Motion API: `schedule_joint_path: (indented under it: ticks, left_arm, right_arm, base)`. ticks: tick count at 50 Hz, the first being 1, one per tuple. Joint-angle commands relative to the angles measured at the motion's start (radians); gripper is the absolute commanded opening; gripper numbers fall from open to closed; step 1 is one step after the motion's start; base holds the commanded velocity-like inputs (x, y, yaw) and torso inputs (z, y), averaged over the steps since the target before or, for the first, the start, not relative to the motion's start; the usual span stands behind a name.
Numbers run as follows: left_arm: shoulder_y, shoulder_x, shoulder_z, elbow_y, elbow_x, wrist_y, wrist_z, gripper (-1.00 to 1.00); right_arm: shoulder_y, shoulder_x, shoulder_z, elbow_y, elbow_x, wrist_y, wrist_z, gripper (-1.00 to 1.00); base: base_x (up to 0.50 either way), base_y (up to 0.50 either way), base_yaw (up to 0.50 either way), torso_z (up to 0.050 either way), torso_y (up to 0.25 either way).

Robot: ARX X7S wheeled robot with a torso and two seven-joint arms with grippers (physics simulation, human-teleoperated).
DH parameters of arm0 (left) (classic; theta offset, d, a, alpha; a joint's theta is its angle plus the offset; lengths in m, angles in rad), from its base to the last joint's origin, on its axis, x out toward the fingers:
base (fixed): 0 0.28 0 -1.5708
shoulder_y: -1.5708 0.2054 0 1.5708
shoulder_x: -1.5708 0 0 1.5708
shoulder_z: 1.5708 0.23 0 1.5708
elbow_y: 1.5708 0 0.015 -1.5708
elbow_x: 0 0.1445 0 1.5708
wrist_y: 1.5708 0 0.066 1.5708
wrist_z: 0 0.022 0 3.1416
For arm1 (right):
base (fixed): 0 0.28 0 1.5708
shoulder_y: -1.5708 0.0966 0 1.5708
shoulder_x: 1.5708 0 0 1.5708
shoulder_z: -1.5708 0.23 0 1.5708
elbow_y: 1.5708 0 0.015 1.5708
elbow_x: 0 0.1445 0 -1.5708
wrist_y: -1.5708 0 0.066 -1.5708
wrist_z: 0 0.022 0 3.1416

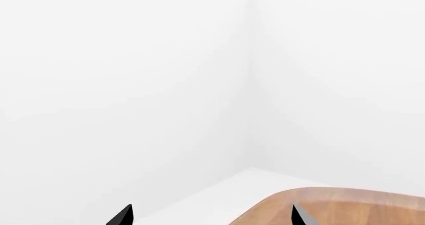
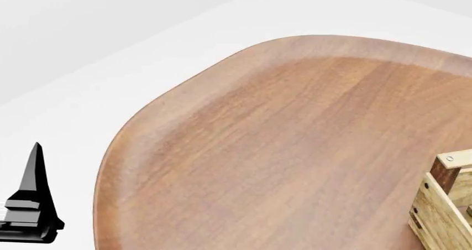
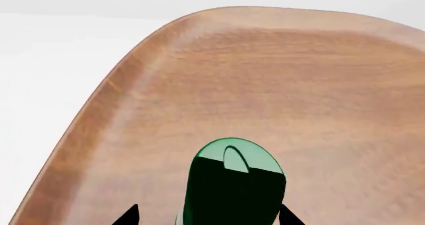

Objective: Pick up the salad dressing and put it in the tray.

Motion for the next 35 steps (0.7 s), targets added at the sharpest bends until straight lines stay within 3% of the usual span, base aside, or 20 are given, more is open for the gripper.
schedule_joint_path:
  ticks: [1,14,15,35]
  left_arm:
    - [0.000,-0.002,0.004,-0.005,0.000,0.004,-0.002,1.00]
    - [-0.001,-0.006,0.013,-0.004,0.000,0.003,-0.006,1.00]
    - [-0.001,-0.006,0.012,-0.004,-0.001,0.002,-0.006,1.00]
    - [-0.005,-0.014,0.015,-0.001,-0.005,0.003,-0.012,1.00]
  right_arm:
    - [0.054,-0.047,-0.024,0.114,-0.007,-0.029,-0.019,1.00]
    - [0.087,-0.091,-0.001,0.243,-0.015,-0.080,-0.005,1.00]
    - [0.088,-0.095,0.001,0.249,-0.015,-0.086,-0.002,-1.00]
    - [0.083,-0.076,0.012,0.130,0.003,-0.069,0.013,-1.00]
  base:
    - [0.00,0.00,0.00,0.000,0.000]
    - [0.00,0.00,0.00,0.000,0.000]
    - [0.00,0.00,0.00,0.000,0.000]
    - [0.00,0.00,0.00,0.000,0.000]
